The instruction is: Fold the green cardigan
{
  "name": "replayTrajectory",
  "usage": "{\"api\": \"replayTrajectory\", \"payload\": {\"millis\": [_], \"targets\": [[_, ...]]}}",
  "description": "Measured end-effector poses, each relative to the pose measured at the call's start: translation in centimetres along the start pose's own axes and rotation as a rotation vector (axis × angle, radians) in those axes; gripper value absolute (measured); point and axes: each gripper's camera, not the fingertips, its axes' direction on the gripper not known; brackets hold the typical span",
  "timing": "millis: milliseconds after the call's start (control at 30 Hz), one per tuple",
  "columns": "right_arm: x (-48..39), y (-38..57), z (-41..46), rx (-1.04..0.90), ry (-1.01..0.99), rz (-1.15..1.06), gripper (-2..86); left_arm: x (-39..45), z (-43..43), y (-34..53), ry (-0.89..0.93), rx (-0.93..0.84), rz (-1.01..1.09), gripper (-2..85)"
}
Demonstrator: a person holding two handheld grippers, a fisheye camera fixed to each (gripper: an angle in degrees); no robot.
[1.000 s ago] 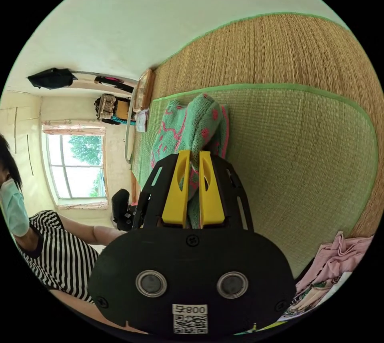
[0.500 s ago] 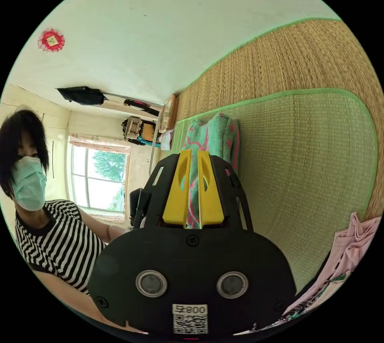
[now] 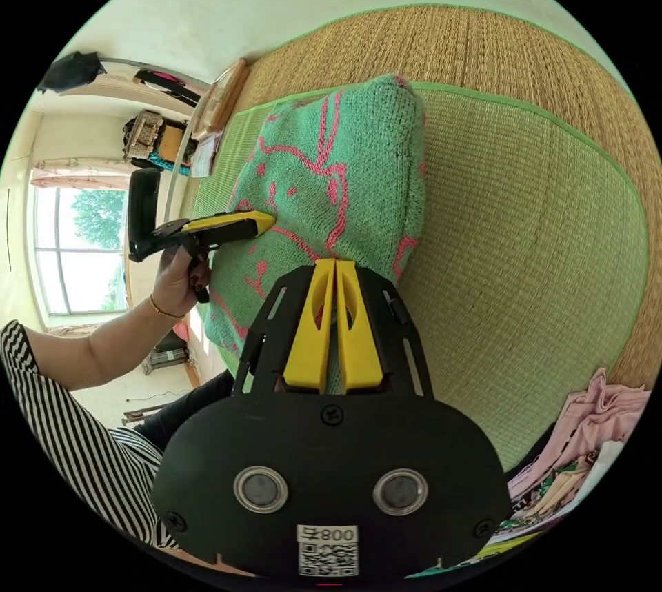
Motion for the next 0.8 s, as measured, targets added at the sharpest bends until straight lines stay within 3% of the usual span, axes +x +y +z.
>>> {"api": "replayTrajectory", "payload": {"millis": [200, 267, 500, 633, 800], "targets": [[-0.9, 1.2, 0.4, 0.004, 0.03, -0.011, 0.0, 0.8, -2.6, 0.8, 0.011, 0.07, 0.022, 0.2], [-0.5, 1.6, 1.0, 0.01, 0.008, 0.008, 0.0, -0.7, -1.5, 0.9, -0.014, 0.005, -0.025, 0.2], [0.2, 3.7, -0.1, 0.036, -0.065, 0.012, 0.0, -3.7, -3.6, 1.2, 0.102, 0.061, -0.07, 0.1], [0.3, 6.9, -2.5, 0.124, -0.166, 0.006, 0.0, -4.9, -6.6, 3.3, 0.257, 0.162, -0.057, 0.1], [-0.3, 10.4, 0.3, 0.011, -0.142, -0.005, 0.1, -6.6, -4.8, 5.4, 0.18, 0.021, -0.078, 0.1]]}}
